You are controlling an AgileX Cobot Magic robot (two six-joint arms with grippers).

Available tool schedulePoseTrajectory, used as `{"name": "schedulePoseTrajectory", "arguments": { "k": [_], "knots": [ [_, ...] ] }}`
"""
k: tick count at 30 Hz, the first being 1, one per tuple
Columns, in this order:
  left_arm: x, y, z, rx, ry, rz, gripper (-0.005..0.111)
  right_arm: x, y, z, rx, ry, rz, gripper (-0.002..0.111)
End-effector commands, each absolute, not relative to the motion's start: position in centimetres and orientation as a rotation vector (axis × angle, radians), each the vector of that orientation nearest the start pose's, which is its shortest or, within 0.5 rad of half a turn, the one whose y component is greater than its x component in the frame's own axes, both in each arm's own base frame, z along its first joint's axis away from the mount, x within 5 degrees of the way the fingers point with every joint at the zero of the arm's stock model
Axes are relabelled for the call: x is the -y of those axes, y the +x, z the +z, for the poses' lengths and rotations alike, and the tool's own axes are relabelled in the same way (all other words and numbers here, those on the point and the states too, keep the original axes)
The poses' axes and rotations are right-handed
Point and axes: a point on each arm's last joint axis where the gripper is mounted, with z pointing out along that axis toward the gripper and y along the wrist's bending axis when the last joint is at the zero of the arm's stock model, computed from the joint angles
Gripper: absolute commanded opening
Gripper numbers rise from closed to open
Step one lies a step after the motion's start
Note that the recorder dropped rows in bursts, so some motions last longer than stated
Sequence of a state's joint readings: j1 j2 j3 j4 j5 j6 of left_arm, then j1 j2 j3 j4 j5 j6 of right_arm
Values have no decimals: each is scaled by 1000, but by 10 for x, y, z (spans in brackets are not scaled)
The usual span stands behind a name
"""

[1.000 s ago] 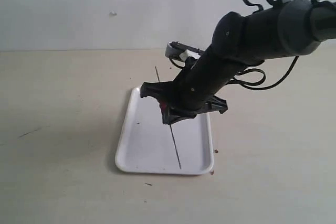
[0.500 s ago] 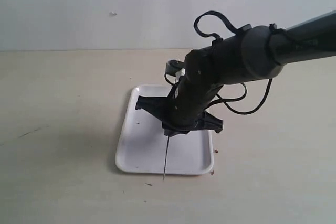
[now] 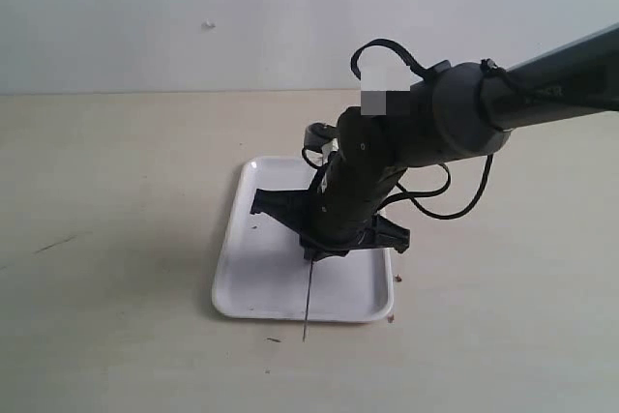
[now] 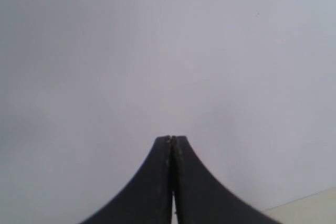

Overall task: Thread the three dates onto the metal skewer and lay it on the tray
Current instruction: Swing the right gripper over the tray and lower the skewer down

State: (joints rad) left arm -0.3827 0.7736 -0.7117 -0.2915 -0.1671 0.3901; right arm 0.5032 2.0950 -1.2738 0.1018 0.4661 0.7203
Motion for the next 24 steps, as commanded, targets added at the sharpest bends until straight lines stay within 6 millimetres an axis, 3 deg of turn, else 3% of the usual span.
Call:
{"name": "schedulePoseTrajectory", "arguments": {
  "k": [1,11,24],
  "knots": [
    [57,153,393,-1360,291,-203,0,-201,356,113,-2808,345,370,3],
    [57,153,392,-1363,293,-204,0,-201,354,113,-2830,350,360,45],
    [57,153,391,-1378,299,-208,0,-191,346,143,-2853,240,248,47]
  ]
}}
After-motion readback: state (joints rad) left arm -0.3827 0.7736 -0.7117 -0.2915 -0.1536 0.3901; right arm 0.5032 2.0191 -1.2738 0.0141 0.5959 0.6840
